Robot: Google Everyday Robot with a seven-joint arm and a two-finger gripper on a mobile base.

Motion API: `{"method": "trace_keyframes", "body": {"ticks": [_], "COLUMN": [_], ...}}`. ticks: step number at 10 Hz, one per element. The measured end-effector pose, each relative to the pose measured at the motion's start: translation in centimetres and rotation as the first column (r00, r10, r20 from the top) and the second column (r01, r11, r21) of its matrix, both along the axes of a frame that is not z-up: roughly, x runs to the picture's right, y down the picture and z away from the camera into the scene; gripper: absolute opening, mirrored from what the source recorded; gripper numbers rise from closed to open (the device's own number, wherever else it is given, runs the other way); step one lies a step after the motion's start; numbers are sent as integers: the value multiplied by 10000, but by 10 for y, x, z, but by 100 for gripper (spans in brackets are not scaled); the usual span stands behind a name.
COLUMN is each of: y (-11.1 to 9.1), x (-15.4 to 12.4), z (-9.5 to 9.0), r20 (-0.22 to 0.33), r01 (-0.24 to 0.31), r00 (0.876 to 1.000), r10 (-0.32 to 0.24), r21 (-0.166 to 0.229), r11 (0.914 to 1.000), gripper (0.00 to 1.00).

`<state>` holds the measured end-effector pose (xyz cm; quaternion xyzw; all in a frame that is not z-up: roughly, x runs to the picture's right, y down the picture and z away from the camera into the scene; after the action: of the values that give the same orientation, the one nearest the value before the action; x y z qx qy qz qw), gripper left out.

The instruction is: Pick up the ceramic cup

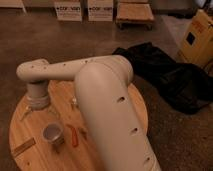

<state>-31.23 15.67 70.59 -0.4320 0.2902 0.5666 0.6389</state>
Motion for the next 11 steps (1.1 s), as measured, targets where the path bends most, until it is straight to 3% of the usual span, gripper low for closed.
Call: {"method": "trace_keyframes", "body": {"ticks": [11], "y": [8], "x": [-18], "z": [4], "r20": [102], "r01": [273], "r00": [9996], "r10": [-273], "r21": [36], "r11": [9996], "gripper": [90]}}
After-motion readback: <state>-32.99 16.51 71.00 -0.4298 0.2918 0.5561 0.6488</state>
